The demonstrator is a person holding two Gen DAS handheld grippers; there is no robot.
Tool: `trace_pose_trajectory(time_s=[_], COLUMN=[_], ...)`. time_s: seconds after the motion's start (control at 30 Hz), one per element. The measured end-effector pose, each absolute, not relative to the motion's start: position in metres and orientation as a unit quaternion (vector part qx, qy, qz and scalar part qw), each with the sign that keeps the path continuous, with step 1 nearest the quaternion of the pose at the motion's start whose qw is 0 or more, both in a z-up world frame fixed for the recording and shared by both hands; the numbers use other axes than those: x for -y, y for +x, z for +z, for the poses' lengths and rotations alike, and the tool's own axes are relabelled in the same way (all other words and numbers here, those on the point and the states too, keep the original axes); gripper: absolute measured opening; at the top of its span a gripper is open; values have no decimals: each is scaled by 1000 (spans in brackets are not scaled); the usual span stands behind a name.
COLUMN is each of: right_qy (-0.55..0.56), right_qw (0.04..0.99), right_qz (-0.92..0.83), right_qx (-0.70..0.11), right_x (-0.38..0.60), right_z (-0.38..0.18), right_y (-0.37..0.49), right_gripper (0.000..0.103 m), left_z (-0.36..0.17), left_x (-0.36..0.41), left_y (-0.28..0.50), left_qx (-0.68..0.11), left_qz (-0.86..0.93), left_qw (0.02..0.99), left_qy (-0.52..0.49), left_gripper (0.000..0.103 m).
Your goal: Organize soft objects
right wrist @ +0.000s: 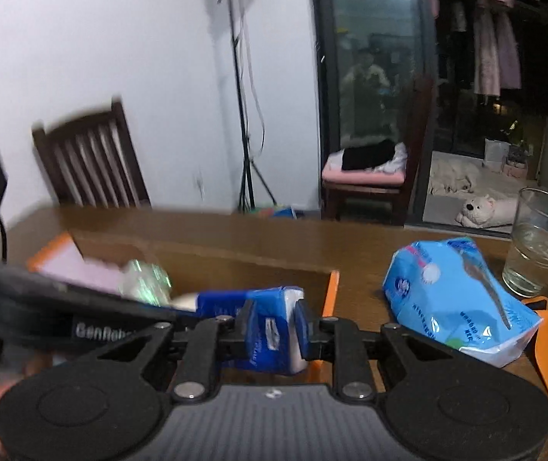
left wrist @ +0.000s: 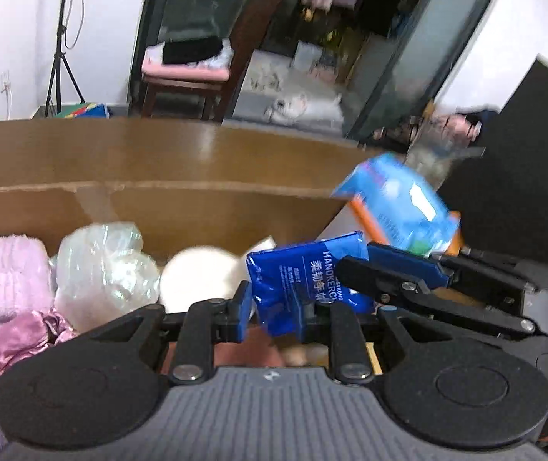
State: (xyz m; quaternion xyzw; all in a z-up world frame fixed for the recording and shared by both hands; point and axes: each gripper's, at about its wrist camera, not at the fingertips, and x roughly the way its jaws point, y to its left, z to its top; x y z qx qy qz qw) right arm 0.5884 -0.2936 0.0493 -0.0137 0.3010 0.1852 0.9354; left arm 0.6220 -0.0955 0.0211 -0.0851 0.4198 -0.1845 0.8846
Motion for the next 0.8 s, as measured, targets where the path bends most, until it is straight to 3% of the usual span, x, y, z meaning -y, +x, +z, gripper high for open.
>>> trace_pose_trajectory(time_s=[0.3,0.53,0.7,0.8], right_qy=[-59,-47,-57,-61], right_qw=[907,903,918,926], right_qz=[204,210,203,199], right_qx=[-363,-371,-337,-316], right_x=[278,287,294,299], right_z=[51,81,130,157], right_y=[599,594,549,517], right_gripper=[22,46,55,58], left_z=[31,81,136,160], left_x=[92,75,53,47], left_y=[619,584,524,486], left_qx=[-432,-395,-340,-309], left_qz=[-165,-148,-129,-121], left_qw=[885,906,932,943], left_qy=[-56,-18,-9,10], left_gripper=[21,37,49,51])
